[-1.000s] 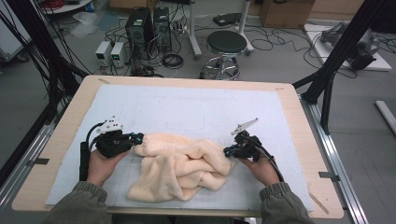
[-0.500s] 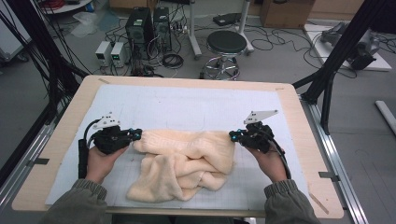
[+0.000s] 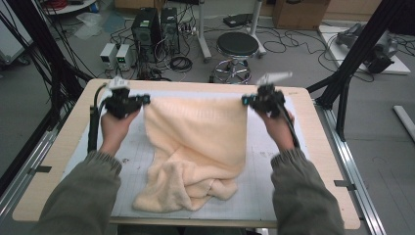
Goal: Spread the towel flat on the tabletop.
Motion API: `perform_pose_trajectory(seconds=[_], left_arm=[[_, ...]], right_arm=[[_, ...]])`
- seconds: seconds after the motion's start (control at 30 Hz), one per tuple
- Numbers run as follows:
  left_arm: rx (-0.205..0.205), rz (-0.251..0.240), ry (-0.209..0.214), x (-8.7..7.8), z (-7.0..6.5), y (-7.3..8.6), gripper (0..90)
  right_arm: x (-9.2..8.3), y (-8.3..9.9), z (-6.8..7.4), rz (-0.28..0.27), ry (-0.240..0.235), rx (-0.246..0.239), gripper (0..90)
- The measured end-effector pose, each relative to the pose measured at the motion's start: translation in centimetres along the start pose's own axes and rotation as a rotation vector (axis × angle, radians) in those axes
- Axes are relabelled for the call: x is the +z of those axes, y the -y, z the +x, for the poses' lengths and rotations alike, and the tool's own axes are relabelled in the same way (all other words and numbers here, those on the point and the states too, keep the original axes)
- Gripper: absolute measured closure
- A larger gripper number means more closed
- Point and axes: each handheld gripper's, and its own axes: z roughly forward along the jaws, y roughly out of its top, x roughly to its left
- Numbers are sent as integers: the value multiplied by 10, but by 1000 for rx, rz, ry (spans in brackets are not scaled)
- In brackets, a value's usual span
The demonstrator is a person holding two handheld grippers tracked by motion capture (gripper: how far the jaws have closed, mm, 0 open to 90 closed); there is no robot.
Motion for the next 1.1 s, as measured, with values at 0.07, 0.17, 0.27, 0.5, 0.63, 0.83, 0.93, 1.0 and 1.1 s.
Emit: perform_pose_trajectory(seconds=[0.07, 0.17, 0.27, 0.5, 0.63, 0.83, 0.93, 1.0, 1.1], left_arm=[[-86, -47, 34, 4, 4, -7, 651], [-12, -10, 39, 6, 3, 5, 653], [-29, 1, 93, 4, 1, 29, 642], [45, 6, 193, -21, -26, 78, 600], [80, -19, 249, -44, -42, 97, 571], [133, -15, 331, -80, -64, 129, 538], [135, 1, 365, -93, -71, 149, 529], [160, 33, 373, -95, -76, 159, 529], [177, 95, 385, -90, -79, 168, 532]], right_arm=[[8, -11, -20, -19, 17, 130, 593], [14, -4, -13, 12, -10, 56, 592], [17, 15, -4, 45, -92, 65, 562], [-7, 53, 42, 41, -187, -7, 543], [-27, 72, 68, 24, -220, -38, 529], [-46, 104, 104, 16, -255, -106, 556], [-46, 120, 116, 23, -296, -112, 572], [-41, 131, 124, 43, -328, -134, 579], [-27, 145, 133, 92, -383, -164, 604]])
